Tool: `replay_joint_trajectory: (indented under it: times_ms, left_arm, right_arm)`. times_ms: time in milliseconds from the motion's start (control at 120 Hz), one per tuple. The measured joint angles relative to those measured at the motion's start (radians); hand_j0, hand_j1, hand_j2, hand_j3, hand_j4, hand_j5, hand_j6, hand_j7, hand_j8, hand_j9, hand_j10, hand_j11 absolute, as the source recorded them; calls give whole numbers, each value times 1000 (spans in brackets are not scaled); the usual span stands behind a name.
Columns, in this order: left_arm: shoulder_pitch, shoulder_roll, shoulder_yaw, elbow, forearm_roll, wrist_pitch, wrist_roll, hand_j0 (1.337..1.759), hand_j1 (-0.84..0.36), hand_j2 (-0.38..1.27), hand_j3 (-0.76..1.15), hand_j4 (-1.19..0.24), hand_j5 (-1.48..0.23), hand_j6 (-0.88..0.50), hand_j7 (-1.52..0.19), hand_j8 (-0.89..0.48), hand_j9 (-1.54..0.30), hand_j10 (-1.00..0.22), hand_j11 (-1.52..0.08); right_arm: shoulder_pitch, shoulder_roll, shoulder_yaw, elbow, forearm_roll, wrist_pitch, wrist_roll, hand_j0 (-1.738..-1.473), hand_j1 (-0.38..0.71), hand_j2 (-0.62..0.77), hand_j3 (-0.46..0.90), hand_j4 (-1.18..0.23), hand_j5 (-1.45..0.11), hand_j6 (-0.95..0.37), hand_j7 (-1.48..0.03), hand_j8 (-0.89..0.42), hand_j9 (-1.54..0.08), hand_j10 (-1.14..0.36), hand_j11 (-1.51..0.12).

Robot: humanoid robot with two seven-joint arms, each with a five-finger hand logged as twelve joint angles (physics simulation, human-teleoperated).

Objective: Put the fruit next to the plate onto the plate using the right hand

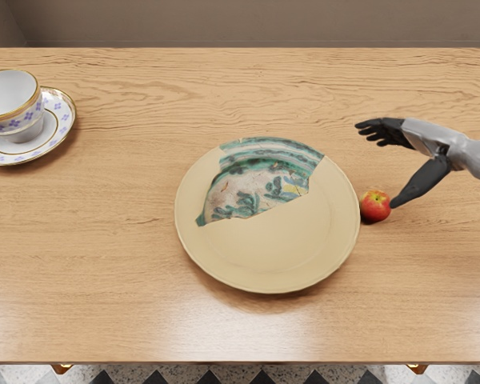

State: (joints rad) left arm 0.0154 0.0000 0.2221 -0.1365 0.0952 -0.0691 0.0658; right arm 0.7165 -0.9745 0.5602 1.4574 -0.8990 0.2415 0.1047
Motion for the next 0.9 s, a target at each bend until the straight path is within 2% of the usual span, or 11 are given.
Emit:
replay_joint_trajectory:
  times_ms: [383,550,900]
  left_arm:
    - [0,0,0,0,0,0,0,1658,55,49,0,-245,-318,-245,-318,-245,-318,-245,-318]
    - [0,0,0,0,0,0,0,1658,55,49,0,-245,-318,-245,-318,-245,-318,-245,-318]
    - [0,0,0,0,0,0,0,1658,55,49,0,-245,-318,-245,-318,-245,-318,-245,-318]
  right_arm:
    - [-73,-1,-14,29,-20,-41,31,-1658,-31,-48,0,-274,-350,-276,-349,-275,-349,-273,-349]
    - [-104,14,-29,28,-70,-124,28,-1658,7,-54,0,-306,-391,-308,-390,-307,-391,-305,-391]
    - [-113,63,-78,-6,-107,-194,26,-1658,53,-62,0,-344,-441,-346,-440,-345,-441,-343,-441]
